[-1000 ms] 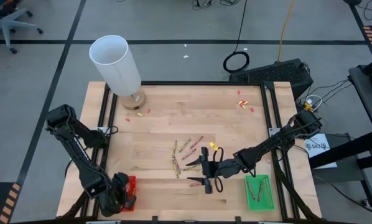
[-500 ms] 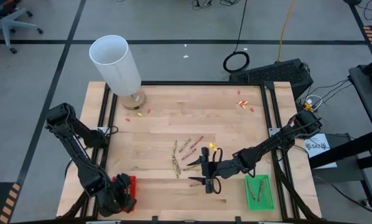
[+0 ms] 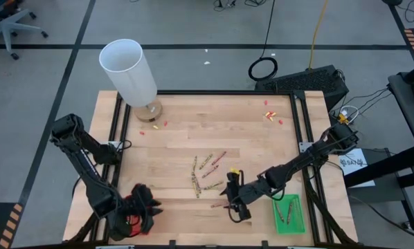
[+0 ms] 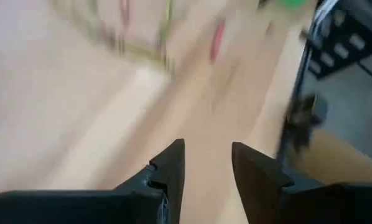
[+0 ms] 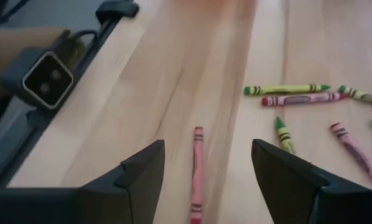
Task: Sort crayons
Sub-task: Put the red crayon into the green bin
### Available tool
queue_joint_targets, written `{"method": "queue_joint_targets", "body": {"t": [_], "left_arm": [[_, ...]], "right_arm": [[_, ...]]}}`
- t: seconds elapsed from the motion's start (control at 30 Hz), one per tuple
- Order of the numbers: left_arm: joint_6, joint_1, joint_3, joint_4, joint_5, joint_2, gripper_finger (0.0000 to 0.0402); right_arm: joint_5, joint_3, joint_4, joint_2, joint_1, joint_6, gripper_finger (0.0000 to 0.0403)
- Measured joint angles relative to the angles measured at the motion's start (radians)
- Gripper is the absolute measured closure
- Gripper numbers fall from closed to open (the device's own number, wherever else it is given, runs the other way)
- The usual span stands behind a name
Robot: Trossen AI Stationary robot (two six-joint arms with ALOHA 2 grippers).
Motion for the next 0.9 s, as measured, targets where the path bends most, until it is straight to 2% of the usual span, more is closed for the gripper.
{"method": "queue_joint_targets", "body": {"t": [0.1,0.33,0.6,0.9], "left_arm": [[0.147,0.011,0.000,0.023,-0.140,0.000,0.0270],[0.518,0.062,0.000,0.176,-0.347,0.032,0.0270],[0.805,0.126,0.000,0.443,-0.332,0.125,0.0270],[0.841,0.130,0.000,0.590,-0.300,0.193,0.0270]], "right_arm": [[-0.001,-0.001,-0.006,0.009,0.008,-0.021,0.0178],[-0.052,-0.003,0.032,0.100,0.009,0.021,0.0210],[-0.045,-0.003,0.047,0.189,0.006,0.080,0.0242],[0.058,-0.003,0.042,0.192,0.006,0.074,0.0280]]}}
